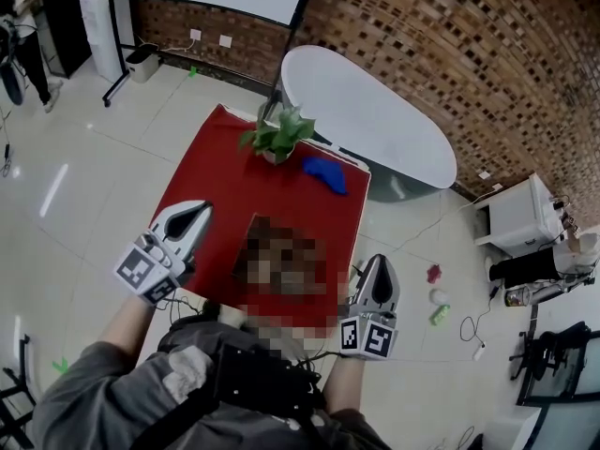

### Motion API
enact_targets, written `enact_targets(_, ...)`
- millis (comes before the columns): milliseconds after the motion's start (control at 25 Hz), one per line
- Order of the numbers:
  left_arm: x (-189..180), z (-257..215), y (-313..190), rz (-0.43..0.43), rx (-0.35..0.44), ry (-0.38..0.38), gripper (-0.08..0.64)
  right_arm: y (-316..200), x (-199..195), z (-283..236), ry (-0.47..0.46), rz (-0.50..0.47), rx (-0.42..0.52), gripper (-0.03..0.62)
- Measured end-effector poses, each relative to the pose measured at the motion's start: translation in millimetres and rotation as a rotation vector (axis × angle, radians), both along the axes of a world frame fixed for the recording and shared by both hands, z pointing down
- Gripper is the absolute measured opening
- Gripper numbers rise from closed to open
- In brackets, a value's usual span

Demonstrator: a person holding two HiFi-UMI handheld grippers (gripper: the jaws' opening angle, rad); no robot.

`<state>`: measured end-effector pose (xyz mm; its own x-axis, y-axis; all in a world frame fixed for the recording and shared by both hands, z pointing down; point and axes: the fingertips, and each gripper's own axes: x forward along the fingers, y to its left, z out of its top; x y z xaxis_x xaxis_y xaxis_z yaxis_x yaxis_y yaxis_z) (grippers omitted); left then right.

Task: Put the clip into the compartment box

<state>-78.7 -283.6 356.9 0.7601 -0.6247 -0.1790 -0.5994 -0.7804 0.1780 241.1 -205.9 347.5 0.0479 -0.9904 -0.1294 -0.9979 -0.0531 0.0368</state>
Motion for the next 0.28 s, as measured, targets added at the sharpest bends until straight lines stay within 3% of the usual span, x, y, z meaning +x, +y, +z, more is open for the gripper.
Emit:
enact_targets(120,-2.9,-7.2,-4.5,0.005,-0.015,0.021,0.031,-3.7,-3.6,-4.4,0.007,0.001,0.003,-0.002)
enact_targets(280,-0.1,-7.8,-10.6,0.015,0.014,-0.006,0.031,-6.9,-2.2,-4.0,0.027,0.016,0.007,-0.002)
